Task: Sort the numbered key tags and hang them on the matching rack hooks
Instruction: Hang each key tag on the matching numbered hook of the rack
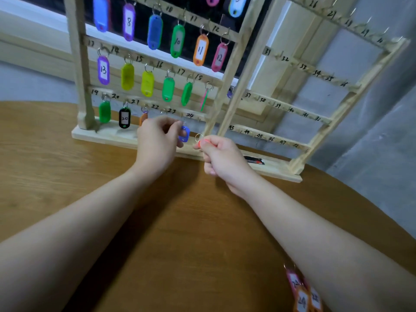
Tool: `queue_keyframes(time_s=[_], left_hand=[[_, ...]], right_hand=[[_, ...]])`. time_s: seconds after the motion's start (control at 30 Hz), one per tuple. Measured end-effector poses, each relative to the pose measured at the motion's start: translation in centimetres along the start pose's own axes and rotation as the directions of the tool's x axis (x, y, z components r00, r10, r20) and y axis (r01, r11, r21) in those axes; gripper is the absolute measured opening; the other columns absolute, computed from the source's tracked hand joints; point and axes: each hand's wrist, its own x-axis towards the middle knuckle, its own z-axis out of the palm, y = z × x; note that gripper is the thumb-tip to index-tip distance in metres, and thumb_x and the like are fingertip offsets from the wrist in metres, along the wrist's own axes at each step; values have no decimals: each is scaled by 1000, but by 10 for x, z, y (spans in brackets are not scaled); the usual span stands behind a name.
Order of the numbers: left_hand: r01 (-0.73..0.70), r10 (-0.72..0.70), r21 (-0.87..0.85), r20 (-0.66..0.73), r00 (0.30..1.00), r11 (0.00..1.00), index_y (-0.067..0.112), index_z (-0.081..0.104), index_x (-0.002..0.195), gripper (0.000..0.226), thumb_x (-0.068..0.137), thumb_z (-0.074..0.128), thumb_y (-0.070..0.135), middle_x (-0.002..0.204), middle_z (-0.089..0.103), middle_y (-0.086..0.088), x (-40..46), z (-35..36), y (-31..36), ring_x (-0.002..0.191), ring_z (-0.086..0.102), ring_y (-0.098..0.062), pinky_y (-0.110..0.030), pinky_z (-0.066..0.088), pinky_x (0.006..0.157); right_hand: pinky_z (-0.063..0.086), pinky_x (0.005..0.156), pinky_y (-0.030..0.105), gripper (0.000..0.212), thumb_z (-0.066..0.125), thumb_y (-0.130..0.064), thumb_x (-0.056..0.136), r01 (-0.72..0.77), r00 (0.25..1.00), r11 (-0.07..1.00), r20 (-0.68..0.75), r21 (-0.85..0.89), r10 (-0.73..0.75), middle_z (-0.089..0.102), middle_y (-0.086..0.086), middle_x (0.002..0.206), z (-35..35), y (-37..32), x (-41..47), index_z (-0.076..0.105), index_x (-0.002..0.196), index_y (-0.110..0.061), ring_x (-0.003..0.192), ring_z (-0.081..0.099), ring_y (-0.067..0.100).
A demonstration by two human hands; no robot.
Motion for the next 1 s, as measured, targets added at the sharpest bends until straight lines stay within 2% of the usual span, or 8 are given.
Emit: queue_keyframes(time_s=[0.2,0.3,0.4,0.47,0.67,0.83,1.0], left_hand=[[-34,35,10,-62,997,999,20,69,79,24,99,56,24,70,73,1,14,-3,-4,53,67,-9,-30,53,63],[-50,54,35,-115,992,998,15,70,84,23,101,56,21,68,71,5,14,-6,-7,50,63,-3,-25,51,62],[-80,88,67,-135,987,995,12,70,81,25,101,57,21,62,66,8,11,-7,-8,51,62,-2,-15,46,61],[-77,85,58,-149,985,995,12,69,82,24,101,57,21,62,65,8,10,-7,-10,51,62,-3,-14,45,61],[-40,37,-22,-114,993,999,11,68,78,27,100,57,21,59,65,7,15,-5,-10,48,57,-4,-23,44,60],[-30,32,52,-39,999,998,22,62,64,36,100,57,25,47,57,21,21,-6,-5,50,52,2,-25,40,64],[-3,5,68,-34,999,998,18,66,64,36,99,58,25,47,60,19,26,-5,-3,48,52,3,-23,38,65]], right_hand=[[20,38,19,27,42,-15,109,16,999,995,35,98,-20,29,-6,52,19,-13,36,59,90,-9,40,24,11],[18,39,16,26,42,-14,108,-2,1000,989,27,147,-2,30,-6,49,30,-17,48,58,89,-9,37,24,10],[15,42,16,25,42,-11,107,-29,1000,980,8,196,28,30,-7,45,37,-17,55,58,88,-9,34,25,10],[15,42,17,23,43,-10,105,-49,999,976,-10,213,53,30,-7,45,40,-15,58,58,88,-10,33,26,9],[16,43,19,23,42,-12,106,-62,998,974,3,220,63,29,-5,50,42,-7,60,60,92,-10,35,26,10],[17,43,21,24,43,-21,108,-95,995,970,43,223,87,30,-8,52,37,-1,57,64,97,-14,40,28,9],[19,45,23,27,42,-25,109,-93,995,981,60,172,84,33,-7,56,35,-1,55,63,94,-20,44,30,11]])
